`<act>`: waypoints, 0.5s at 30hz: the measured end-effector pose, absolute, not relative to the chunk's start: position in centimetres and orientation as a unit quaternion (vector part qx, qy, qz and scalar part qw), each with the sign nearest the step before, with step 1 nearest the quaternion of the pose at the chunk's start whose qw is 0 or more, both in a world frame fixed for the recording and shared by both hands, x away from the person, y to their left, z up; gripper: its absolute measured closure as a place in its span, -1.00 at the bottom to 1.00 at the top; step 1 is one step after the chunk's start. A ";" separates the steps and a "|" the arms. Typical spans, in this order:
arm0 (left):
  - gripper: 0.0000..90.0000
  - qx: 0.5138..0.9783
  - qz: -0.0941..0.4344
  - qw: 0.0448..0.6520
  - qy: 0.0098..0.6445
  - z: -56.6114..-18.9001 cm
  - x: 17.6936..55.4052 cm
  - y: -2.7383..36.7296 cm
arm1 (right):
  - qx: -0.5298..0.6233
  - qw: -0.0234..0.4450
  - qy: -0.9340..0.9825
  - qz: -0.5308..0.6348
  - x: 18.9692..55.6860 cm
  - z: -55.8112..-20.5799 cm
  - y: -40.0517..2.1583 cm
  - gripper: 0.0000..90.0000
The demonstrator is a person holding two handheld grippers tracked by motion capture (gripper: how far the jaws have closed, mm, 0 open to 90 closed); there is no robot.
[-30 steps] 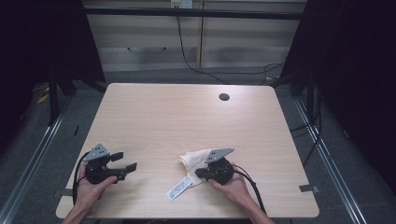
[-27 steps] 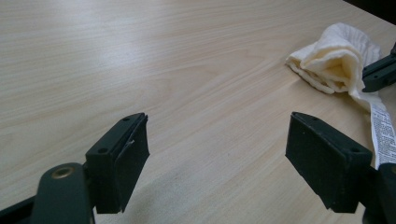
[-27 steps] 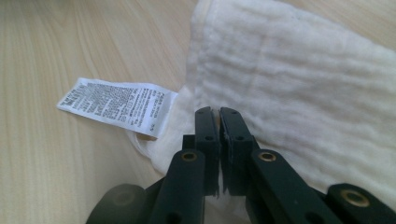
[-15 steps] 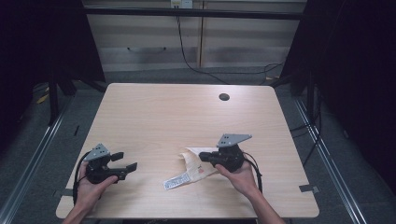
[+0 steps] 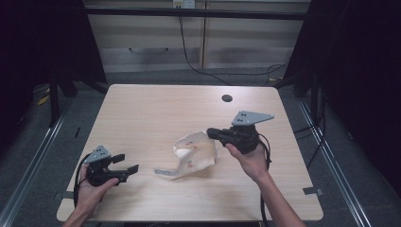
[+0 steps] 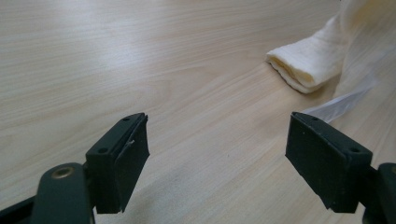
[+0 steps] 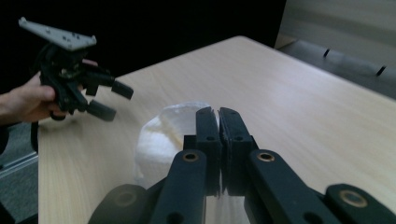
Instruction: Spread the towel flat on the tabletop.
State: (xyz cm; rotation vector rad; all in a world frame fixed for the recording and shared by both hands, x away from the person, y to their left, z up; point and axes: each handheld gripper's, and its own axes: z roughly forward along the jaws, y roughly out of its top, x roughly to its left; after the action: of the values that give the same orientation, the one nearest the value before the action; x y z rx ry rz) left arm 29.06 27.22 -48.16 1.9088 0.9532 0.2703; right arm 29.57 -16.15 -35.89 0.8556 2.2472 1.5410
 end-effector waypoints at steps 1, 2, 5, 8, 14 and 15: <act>-0.53 0.781 0.110 0.476 0.390 -48.2 29.1 27.2 | 0.296 0.146 0.774 0.540 29.5 -35.4 -16.4 0.94; -0.53 0.781 0.110 0.476 0.390 -48.2 29.1 27.2 | 0.296 0.146 0.774 0.540 29.5 -35.4 -16.4 0.94; -0.53 0.782 0.108 0.475 0.388 -48.2 29.1 27.1 | 0.301 0.164 0.754 0.561 29.4 -33.6 -17.5 0.95; -0.53 0.783 0.109 0.473 0.387 -48.2 29.1 27.0 | 0.302 0.170 0.750 0.563 29.3 -33.1 -17.8 0.95; -0.52 0.785 0.108 0.474 0.385 -48.2 29.1 26.8 | 0.329 0.163 0.756 0.542 30.9 -34.7 -17.9 0.95; -0.52 0.785 0.108 0.473 0.385 -48.2 29.1 26.8 | 0.337 0.161 0.759 0.533 31.5 -35.6 -17.8 0.95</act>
State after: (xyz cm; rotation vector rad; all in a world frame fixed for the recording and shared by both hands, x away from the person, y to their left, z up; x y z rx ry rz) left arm 29.06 26.79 -48.18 1.9212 0.9410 0.2634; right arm 31.51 -17.83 -35.59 0.9635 2.1675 1.5234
